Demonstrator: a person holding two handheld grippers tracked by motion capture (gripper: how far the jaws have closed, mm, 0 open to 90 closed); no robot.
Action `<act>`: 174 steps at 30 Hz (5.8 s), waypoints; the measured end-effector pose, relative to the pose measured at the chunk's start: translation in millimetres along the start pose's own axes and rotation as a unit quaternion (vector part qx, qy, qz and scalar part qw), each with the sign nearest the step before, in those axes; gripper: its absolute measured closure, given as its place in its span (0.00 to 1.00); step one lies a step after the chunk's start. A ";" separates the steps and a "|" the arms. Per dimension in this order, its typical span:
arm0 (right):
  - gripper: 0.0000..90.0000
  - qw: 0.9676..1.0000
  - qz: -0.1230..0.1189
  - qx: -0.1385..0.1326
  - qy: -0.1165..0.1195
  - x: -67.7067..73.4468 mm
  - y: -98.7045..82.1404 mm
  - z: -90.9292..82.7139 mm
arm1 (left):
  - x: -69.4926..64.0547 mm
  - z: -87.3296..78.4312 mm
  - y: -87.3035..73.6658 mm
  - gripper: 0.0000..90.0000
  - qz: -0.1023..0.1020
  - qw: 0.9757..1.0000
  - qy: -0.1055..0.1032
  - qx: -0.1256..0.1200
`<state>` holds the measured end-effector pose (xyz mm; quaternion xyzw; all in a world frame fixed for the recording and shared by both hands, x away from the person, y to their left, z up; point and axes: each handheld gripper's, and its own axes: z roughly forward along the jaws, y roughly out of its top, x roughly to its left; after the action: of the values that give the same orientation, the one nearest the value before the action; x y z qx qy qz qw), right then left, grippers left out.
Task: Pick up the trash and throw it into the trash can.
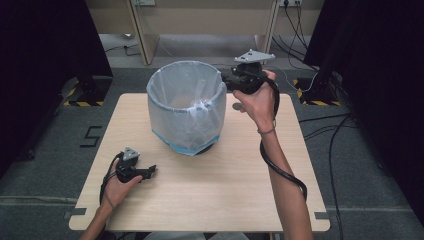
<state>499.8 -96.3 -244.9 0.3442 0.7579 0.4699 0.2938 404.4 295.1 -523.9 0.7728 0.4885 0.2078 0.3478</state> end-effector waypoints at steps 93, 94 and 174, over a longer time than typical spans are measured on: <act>0.25 0.990 0.134 0.051 -0.011 -19.7 -230.9 -46.2 | -0.1 0.5 -0.2 0.16 -0.001 1.000 0.000 -0.003; 0.25 0.990 0.131 0.052 -0.009 -18.7 -232.2 -46.2 | -0.1 0.5 -0.2 0.16 -0.001 1.000 0.000 -0.003; 0.17 0.980 0.083 0.178 0.003 42.9 -316.1 -59.0 | -0.2 0.4 -0.3 0.16 0.000 1.000 0.000 -0.003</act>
<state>351.5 -193.8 -516.4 0.4515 0.7991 0.3508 0.1858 404.5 294.8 -524.4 0.7715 0.4884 0.2095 0.3499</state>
